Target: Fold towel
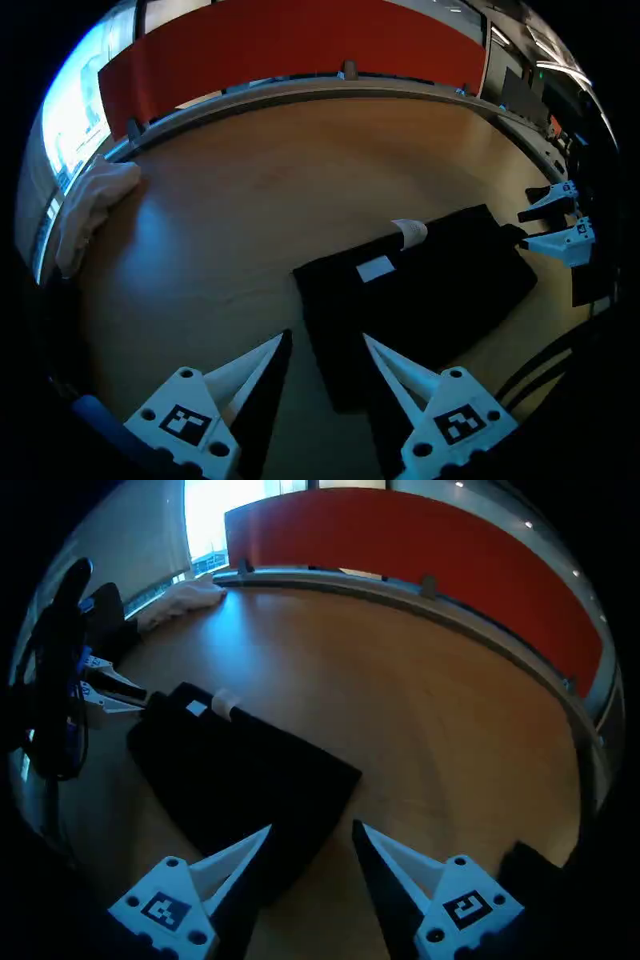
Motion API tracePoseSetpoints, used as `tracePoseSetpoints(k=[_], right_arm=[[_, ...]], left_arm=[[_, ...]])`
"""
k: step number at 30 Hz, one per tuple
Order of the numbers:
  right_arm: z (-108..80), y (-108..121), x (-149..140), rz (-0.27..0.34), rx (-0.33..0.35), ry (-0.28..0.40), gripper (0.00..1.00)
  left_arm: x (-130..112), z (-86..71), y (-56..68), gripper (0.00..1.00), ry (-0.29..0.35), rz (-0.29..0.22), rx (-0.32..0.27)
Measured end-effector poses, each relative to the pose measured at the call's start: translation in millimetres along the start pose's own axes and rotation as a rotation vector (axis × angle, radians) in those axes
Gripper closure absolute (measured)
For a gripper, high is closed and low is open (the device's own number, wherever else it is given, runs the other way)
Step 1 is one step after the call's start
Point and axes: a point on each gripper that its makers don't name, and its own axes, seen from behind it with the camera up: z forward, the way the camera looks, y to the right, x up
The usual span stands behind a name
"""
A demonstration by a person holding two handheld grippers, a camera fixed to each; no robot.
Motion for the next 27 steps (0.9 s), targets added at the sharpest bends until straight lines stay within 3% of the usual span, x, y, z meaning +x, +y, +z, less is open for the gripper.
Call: tracePoseSetpoints(k=[16, 27], right_arm=[[13.6, 16, 19, 0.009, -0.040, 0.023, 0.28], [21.1, 25, 27, 0.011, -0.059, 0.026, 0.28]], left_arm=[[6, -8.9, -4.6, 0.07, 0.018, 0.001, -0.008], [3, -19.2, -5.3, 0.07, 0.021, 0.007, -0.008]])
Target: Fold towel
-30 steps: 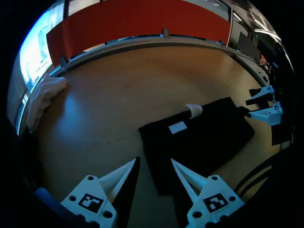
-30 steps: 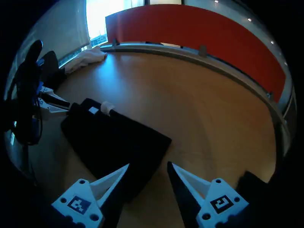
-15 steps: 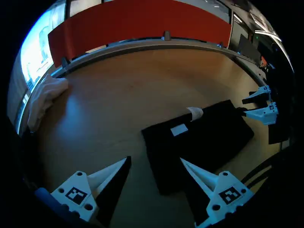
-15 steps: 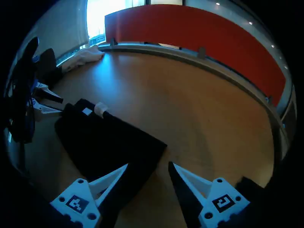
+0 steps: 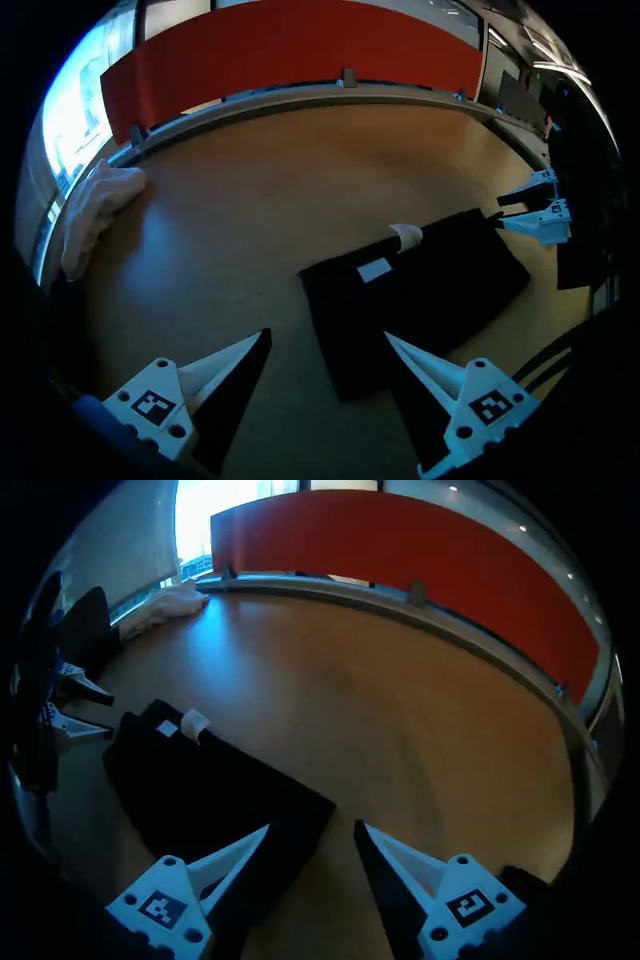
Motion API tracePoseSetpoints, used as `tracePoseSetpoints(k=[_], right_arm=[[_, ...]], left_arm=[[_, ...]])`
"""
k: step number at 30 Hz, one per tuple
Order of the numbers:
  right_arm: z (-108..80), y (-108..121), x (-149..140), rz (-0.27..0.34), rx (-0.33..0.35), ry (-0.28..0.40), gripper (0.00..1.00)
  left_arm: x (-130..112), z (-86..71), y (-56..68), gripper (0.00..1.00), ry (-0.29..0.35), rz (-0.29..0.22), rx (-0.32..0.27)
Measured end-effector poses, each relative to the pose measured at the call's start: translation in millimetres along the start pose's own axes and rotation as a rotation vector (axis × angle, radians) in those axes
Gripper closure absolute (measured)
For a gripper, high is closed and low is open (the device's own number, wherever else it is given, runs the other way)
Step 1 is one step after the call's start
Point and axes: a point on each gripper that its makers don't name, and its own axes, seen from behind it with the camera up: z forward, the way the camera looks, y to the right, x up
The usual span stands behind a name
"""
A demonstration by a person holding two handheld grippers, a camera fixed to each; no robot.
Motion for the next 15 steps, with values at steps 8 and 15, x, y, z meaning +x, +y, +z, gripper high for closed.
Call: tracePoseSetpoints(k=[8, 15], right_arm=[[7.2, 7, 9, 0.004, -0.016, 0.003, 0.29], [12.3, 15, 16, 0.008, -0.028, 0.000, 0.28]], left_arm=[[-3, -12.1, 4.1, 0.07, 0.003, 0.012, -0.005], [-7, -23.8, 7.5, 0.07, 0.006, 0.005, -0.007]])
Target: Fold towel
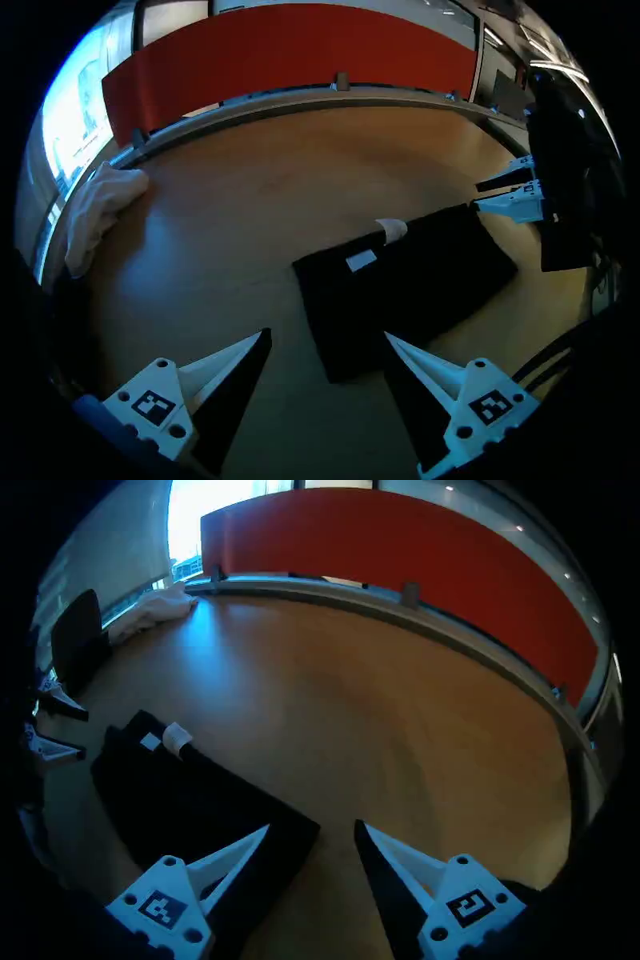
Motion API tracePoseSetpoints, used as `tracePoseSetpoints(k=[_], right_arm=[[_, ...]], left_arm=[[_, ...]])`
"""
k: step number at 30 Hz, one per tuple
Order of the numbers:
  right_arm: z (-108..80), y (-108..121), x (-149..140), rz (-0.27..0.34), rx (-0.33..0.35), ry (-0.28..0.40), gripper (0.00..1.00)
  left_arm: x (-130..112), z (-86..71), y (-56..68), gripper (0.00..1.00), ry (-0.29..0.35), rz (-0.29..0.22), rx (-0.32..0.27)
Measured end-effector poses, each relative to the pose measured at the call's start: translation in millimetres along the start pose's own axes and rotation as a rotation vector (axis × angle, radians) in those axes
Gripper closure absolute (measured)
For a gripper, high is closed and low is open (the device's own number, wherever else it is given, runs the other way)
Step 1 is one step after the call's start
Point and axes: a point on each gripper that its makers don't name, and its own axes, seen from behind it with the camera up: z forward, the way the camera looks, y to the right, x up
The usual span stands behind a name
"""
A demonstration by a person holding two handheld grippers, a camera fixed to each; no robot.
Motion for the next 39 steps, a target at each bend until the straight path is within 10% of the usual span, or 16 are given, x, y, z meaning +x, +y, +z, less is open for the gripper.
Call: tracePoseSetpoints(k=[39], right_arm=[[-60.1, -54, -63, -0.015, 0.061, -0.006, 0.28]], left_arm=[[-46, -59.0, -20.7, 0.07, 0.010, -0.172, 0.081]])
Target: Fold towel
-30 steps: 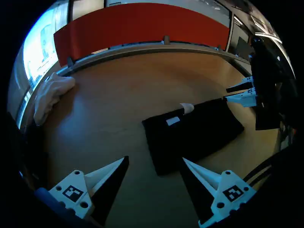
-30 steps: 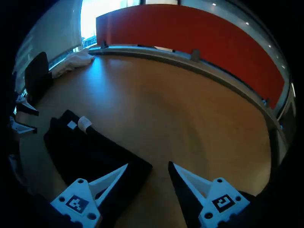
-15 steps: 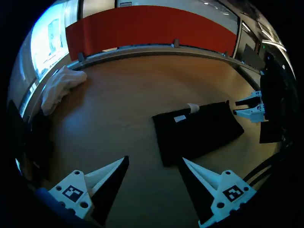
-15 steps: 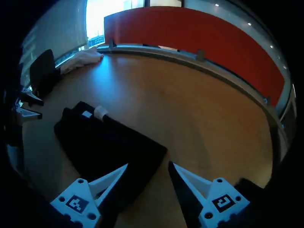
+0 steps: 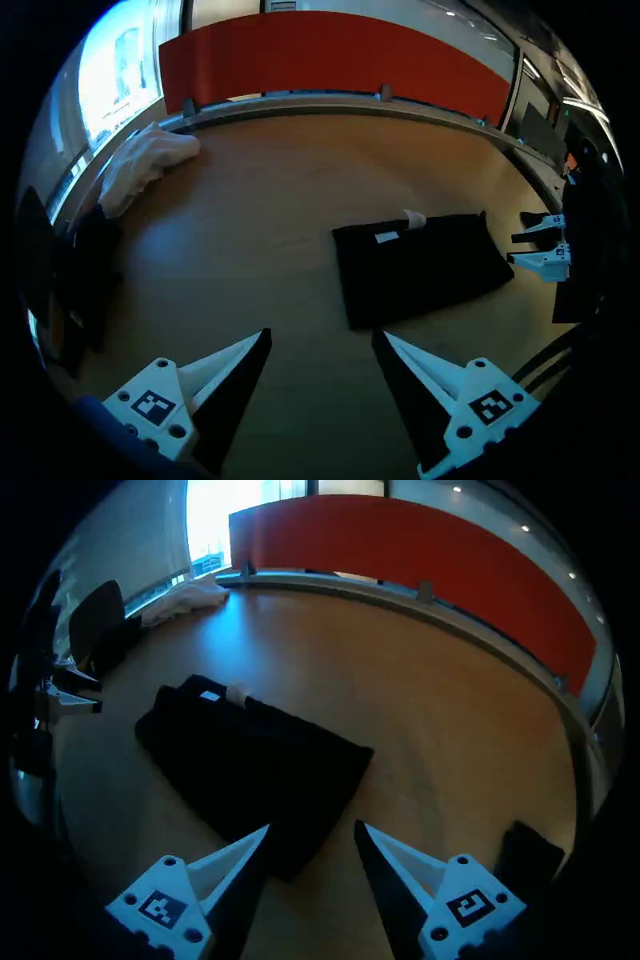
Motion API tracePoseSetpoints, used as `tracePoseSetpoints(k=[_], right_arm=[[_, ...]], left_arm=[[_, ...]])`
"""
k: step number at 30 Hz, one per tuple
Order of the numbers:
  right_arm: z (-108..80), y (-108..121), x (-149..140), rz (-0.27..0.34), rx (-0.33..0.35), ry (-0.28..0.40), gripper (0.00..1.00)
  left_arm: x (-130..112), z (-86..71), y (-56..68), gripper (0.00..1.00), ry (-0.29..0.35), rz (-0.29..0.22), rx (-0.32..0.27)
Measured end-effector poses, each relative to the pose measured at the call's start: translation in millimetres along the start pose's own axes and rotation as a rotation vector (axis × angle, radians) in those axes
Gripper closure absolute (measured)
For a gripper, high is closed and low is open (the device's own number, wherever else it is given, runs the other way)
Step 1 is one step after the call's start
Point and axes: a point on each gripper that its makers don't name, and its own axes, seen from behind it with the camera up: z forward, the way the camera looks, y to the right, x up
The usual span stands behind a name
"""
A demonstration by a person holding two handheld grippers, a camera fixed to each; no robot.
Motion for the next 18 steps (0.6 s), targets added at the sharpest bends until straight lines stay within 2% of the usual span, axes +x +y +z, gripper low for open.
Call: tracePoseSetpoints(k=[6, 18], right_arm=[[-7.9, -6, -11, 0.002, 0.007, -0.005, 0.28], [-10.3, -19, -34, -0.023, 0.037, -0.035, 0.28]], left_arm=[[-5, -5.6, -3.4, 0.07, 0.000, -0.014, 0.009], [-14, -15.4, -7.4, 0.07, -0.002, -0.042, 0.024]])
